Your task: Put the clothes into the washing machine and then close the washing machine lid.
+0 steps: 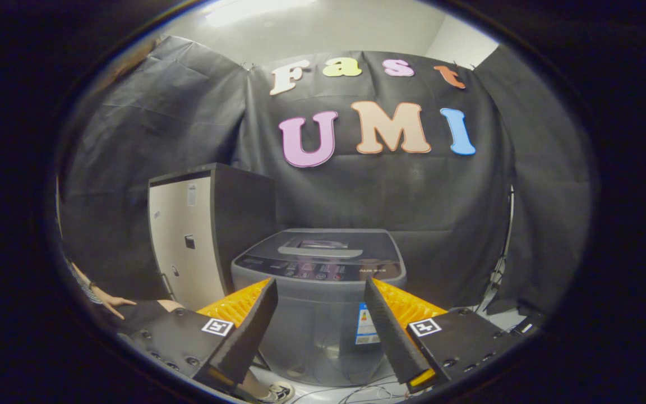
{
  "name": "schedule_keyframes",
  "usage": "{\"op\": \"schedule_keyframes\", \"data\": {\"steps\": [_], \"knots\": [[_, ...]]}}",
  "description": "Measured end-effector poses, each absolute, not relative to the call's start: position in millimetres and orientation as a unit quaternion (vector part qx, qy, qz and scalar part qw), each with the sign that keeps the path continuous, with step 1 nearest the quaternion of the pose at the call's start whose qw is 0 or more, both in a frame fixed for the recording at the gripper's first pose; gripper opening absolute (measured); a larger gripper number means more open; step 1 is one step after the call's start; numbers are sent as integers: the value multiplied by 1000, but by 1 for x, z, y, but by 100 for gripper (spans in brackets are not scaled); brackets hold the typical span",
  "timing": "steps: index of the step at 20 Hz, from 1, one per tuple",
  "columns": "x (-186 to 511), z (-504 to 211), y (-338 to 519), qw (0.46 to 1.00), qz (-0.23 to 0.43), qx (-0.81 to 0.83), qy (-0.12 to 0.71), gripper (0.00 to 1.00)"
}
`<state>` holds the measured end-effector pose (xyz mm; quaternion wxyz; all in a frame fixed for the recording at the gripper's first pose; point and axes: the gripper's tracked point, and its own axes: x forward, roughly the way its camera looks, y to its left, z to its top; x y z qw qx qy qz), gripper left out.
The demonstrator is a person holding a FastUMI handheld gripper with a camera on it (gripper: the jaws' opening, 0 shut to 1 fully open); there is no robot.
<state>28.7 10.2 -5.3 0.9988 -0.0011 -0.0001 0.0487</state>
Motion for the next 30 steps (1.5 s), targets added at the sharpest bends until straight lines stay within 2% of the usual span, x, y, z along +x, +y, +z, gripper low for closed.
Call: {"op": "schedule_keyframes", "data": {"steps": [7,30], "knots": [[13,-3,3,999,31,1,-7,97],[9,-5,9,999,39,1,-3,97]]}}
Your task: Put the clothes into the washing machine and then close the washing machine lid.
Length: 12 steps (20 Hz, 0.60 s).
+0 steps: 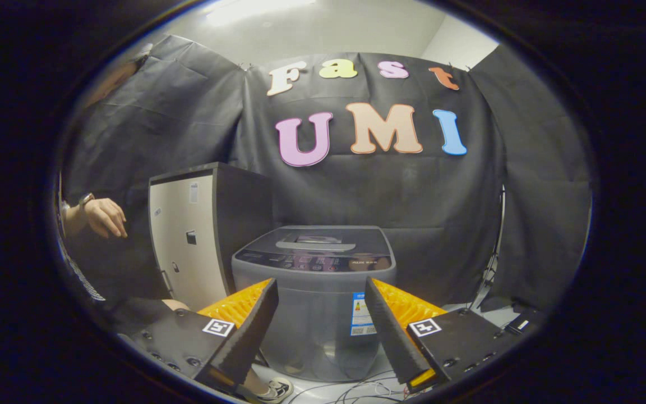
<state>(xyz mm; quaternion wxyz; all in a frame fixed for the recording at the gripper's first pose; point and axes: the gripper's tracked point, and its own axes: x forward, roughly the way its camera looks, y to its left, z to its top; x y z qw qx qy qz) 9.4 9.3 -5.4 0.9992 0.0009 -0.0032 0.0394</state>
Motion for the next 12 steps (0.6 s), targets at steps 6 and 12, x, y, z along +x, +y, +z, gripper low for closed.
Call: {"op": "schedule_keyframes", "data": {"steps": [6,12], "knots": [[8,-6,9,999,40,1,-3,97],[10,-6,9,999,40,1,-3,97]]}}
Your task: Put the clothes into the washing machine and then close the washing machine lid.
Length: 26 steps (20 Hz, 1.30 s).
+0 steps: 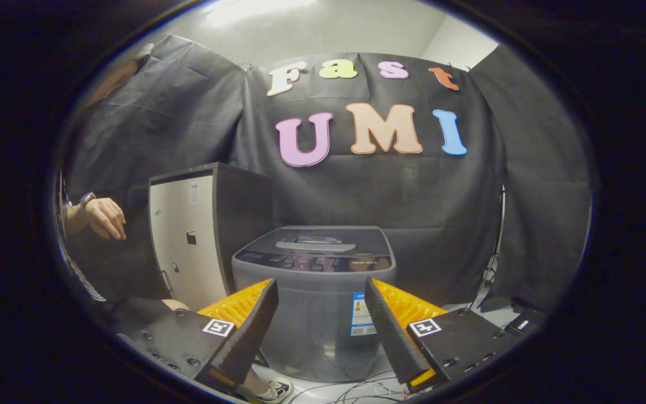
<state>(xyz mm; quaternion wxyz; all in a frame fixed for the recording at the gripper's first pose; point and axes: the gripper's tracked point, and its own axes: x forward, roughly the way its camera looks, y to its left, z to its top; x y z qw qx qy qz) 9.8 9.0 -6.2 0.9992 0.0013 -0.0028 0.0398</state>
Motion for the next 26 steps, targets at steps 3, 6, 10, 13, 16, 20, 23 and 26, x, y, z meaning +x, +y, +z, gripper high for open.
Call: {"op": "schedule_keyframes", "data": {"steps": [3,6,10,13,16,20,23,26], "knots": [[10,-6,9,999,40,1,-3,97],[10,-7,9,999,40,1,-3,97],[9,-6,10,999,42,1,-2,97],[8,-6,10,999,42,1,-2,97],[9,-6,10,999,42,1,-2,97],[8,-6,10,999,42,1,-2,97],[9,-5,10,999,42,1,-2,97],[8,-5,11,999,42,1,-2,97]]}}
